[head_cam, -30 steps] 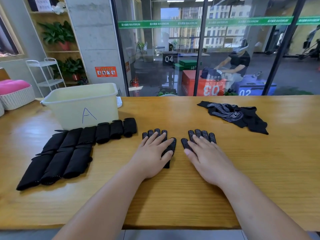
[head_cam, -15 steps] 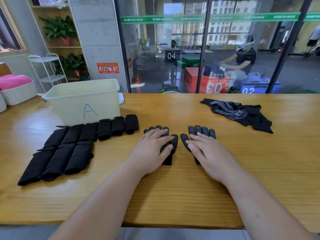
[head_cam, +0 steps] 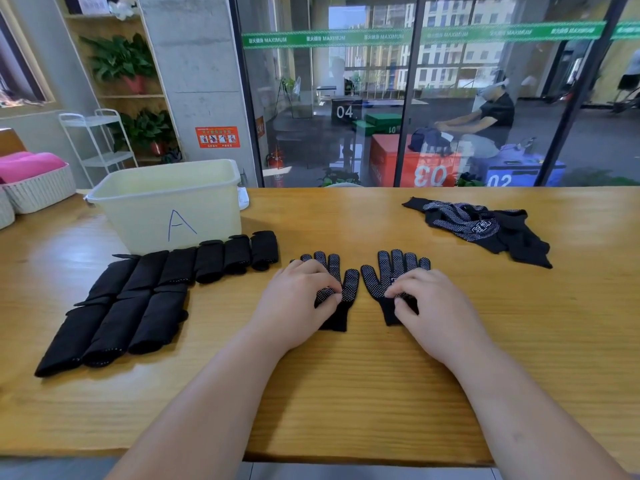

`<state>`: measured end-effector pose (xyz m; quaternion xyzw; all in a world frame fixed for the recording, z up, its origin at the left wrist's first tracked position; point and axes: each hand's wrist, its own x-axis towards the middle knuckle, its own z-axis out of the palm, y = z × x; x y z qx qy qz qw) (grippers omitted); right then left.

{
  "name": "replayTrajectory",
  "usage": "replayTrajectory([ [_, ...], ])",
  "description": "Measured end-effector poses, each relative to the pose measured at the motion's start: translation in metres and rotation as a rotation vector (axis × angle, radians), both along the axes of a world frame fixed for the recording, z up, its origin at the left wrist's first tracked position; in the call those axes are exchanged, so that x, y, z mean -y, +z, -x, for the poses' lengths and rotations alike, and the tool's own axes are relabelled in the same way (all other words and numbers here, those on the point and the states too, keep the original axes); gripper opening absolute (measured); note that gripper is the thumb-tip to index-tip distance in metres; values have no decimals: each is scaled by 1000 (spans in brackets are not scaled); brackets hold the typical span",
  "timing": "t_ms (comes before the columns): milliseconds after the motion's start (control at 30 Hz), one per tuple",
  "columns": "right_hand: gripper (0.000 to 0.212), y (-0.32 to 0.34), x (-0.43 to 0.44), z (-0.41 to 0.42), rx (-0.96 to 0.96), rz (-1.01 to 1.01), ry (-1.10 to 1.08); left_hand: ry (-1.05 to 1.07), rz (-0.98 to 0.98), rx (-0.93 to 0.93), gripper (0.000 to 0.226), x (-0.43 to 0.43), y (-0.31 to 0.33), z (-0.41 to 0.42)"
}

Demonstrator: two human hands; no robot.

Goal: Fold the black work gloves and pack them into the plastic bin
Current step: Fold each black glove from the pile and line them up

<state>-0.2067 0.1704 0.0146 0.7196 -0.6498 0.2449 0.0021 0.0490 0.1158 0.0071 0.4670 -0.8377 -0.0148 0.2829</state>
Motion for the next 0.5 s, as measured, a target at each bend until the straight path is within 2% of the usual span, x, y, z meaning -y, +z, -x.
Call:
replayTrajectory([
  [133, 20, -3, 2, -1, -40, -60, 12, -6, -68, 33, 13, 0, -1, 0],
  [367, 16, -4, 2, -1, 14, 85, -26, 45, 28, -62, 13, 2, 0, -4],
  [500, 17, -6, 2, -1, -54, 4, -66, 59, -71, 8, 18, 4, -2, -2],
])
